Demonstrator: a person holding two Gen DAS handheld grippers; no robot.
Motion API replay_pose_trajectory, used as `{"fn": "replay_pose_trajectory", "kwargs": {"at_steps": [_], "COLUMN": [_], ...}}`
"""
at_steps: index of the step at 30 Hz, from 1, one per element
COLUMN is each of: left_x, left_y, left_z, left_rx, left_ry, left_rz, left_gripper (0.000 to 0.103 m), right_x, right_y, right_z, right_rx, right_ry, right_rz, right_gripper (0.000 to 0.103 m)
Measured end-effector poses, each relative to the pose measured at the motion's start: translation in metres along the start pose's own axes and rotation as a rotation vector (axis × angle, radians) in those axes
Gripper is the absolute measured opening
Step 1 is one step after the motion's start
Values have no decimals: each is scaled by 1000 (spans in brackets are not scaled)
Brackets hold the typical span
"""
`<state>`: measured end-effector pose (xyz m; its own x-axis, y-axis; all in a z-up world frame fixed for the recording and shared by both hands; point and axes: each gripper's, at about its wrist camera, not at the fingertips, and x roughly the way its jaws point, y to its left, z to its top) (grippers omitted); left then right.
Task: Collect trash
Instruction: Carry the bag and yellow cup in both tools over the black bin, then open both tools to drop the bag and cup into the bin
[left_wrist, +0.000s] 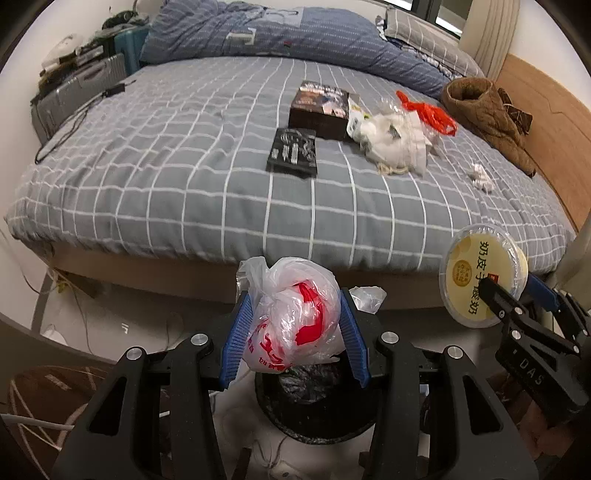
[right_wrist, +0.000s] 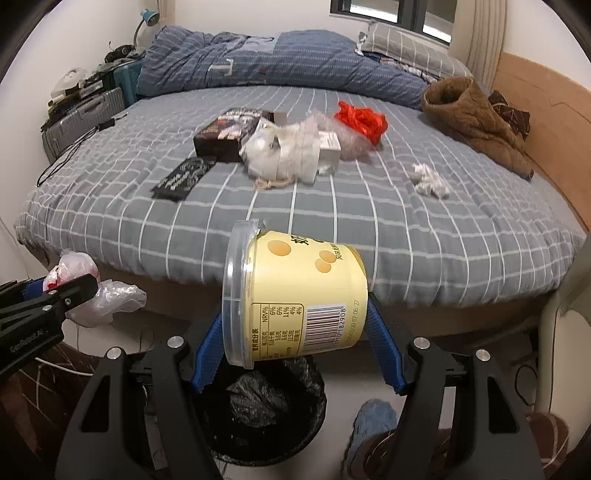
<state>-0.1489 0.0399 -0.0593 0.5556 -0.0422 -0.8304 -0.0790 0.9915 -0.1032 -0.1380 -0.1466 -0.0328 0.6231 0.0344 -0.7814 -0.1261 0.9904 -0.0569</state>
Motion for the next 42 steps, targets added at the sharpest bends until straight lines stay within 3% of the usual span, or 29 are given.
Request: {"fn": "replay_pose_trajectory", "kwargs": {"at_steps": [8,26,34,42], "left_x": [53,148,168,174], "left_y": [12,30,37,43], "left_z": [-20,-27,-36,-39], "left_rx": [20,-2,-17,-41], "left_ry": [86,263,316,343], "left_rz": [25,29,30,52], "left_gripper": [46,46,46,46], "right_x": [51,138,172,189], "right_y": [12,32,34,48], "right_z": [-31,-55,-77,-83], "right_rx": [-36,-51,-54,-87], "right_ry": [123,305,426,472], "right_rz": [25,66,81,100], "right_gripper": [66,66,66,67]}}
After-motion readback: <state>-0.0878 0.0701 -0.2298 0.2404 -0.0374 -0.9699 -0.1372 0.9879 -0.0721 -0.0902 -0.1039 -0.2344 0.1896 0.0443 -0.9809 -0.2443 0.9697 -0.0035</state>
